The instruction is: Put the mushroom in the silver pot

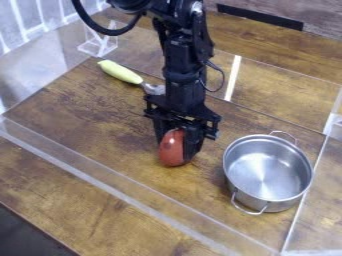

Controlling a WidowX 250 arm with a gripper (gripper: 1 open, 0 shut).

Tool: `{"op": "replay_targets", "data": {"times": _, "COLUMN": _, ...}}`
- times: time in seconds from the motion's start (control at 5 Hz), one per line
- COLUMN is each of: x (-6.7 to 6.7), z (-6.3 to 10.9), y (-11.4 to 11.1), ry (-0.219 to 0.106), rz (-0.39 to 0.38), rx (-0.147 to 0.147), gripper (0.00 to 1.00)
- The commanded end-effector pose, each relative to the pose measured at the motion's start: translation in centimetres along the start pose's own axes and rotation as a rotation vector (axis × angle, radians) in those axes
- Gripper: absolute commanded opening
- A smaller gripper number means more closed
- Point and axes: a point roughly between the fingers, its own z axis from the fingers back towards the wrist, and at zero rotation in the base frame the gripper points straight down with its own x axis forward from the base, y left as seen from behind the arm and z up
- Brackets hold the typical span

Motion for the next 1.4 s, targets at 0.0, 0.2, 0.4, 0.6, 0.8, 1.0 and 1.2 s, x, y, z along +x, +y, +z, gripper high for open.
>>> {"op": "replay_targets", "data": {"times": 0.0, "x": 0.8, "z": 1.0, "y": 1.2, "ry": -0.046, "rz": 0.047, "rx": 0.000, "gripper": 0.00}}
{"op": "replay_targets", "data": {"times": 0.2, "x": 0.8, "z": 0.7, "y": 1.3, "ry": -0.047, "rz": 0.055, "rx": -0.001, "gripper": 0.00}}
{"op": "replay_targets", "data": {"times": 0.4, "x": 0.6, "z": 0.4, "y": 1.8, "ry": -0.045, "rz": 0.019, "rx": 0.000, "gripper": 0.00}}
{"op": "replay_targets", "data": {"times": 0.6, "x": 0.5, "z": 0.1, "y": 2.3, "ry": -0.043, "rz": -0.017, "rx": 0.001, "gripper": 0.00}}
{"op": "replay_targets", "data": {"times": 0.8, "x": -0.6, "z": 0.1, "y": 2.2, "ry": -0.043, "rz": 0.006, "rx": 0.001, "gripper": 0.00}}
{"op": "replay_targets", "data": {"times": 1.0, "x": -1.5, "z": 0.1, "y": 2.0, "ry": -0.042, "rz": 0.033, "rx": 0.004, "gripper": 0.00}}
{"op": "replay_targets", "data": {"times": 1.2, "x": -2.4, "z": 0.2, "y": 1.8, "ry": -0.040, "rz": 0.060, "rx": 0.006, "gripper": 0.00}}
